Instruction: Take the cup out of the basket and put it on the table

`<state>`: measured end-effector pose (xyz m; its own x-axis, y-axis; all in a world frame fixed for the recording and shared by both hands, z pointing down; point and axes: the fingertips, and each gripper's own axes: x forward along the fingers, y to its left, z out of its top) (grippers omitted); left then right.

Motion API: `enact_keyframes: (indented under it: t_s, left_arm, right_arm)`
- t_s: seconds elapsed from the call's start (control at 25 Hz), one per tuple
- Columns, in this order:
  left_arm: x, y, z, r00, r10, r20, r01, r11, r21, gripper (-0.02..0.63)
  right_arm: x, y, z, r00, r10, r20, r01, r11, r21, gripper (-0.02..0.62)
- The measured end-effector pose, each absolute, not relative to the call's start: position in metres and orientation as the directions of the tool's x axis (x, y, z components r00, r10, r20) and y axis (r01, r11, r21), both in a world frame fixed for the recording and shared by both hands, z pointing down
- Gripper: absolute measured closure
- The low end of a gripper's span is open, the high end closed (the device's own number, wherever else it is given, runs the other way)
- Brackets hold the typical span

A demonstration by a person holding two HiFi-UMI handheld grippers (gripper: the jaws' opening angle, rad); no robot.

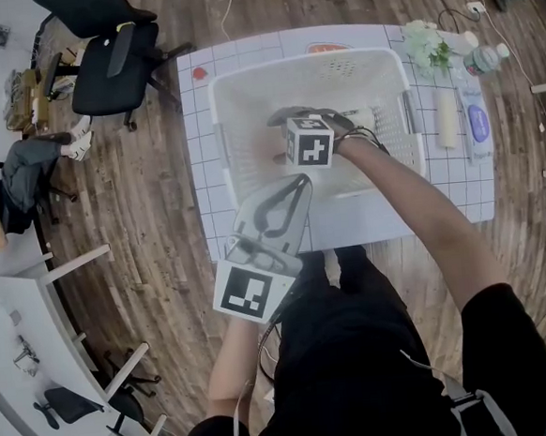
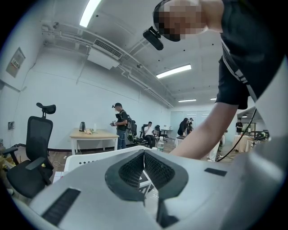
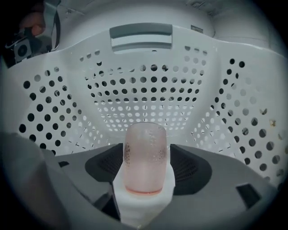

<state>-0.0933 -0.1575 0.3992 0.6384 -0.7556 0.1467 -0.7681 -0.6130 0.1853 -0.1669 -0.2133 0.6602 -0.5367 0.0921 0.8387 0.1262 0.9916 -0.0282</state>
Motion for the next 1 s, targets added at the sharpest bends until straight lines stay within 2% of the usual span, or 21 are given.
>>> enact_keyframes:
  t_s: [0.72,1.0]
  left_arm:
    - [-0.099,-0.153,0.399,0.626,-0.766,0.149,-0.777,-0.595,0.203,0.595]
    - [-0.098,-0.152,0.392,0.625,-0.768,0.138,-0.778,-0.598,0.193,0.595]
  right_arm:
    - [-0.16,-0.214,0.675,-0.487,0.062,0.871,0.142,0.99,0.009,0.273]
    - [-0.158,-0.221,0.643,-0.545,0.036,0.838,0.107,0.994,0.026,0.273]
